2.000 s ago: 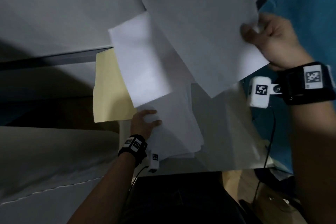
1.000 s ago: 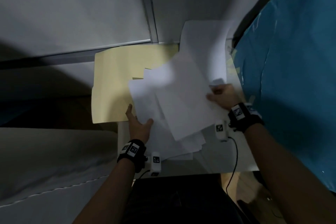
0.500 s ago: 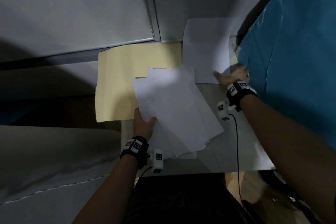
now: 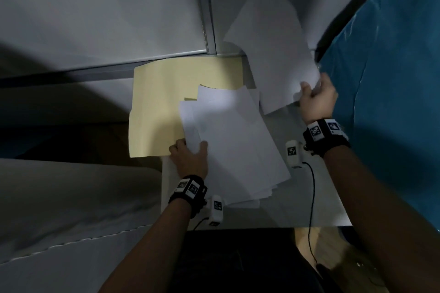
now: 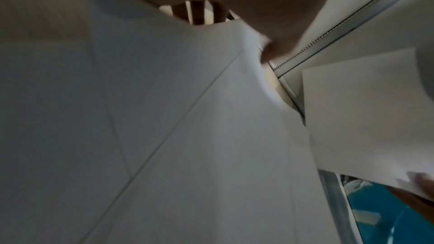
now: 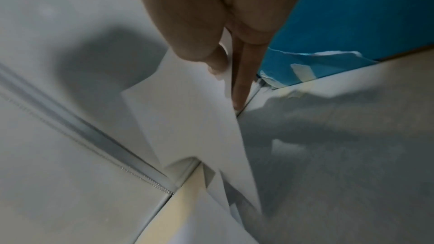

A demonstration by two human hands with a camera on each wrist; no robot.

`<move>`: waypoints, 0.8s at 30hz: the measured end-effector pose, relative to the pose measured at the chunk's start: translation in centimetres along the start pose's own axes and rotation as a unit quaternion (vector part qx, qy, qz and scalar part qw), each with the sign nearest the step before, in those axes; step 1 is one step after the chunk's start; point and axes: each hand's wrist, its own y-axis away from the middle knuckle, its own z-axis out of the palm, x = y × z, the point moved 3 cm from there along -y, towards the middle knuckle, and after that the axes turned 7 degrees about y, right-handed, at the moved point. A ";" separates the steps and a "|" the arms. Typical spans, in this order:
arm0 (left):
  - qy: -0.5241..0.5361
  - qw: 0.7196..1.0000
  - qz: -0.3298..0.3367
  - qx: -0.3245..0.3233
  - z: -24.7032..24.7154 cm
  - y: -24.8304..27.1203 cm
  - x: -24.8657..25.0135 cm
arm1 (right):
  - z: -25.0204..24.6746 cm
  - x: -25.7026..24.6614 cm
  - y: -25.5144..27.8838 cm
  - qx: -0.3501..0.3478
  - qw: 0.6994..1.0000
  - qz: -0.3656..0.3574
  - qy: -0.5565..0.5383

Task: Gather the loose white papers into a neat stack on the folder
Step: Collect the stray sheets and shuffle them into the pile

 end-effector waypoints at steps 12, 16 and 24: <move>0.125 0.973 -0.038 -0.193 0.1 -0.7 0.6 | 1.1 6.4 0.4 0.005 0.978 0.167 -0.124; 0.171 0.960 0.016 -0.221 -2.6 -1.3 0.8 | 0.8 6.4 1.1 -0.013 0.951 0.182 -0.251; 0.286 0.920 -0.079 -0.255 -1.3 -1.2 2.3 | 2.4 4.9 8.2 -0.306 0.918 0.145 -0.206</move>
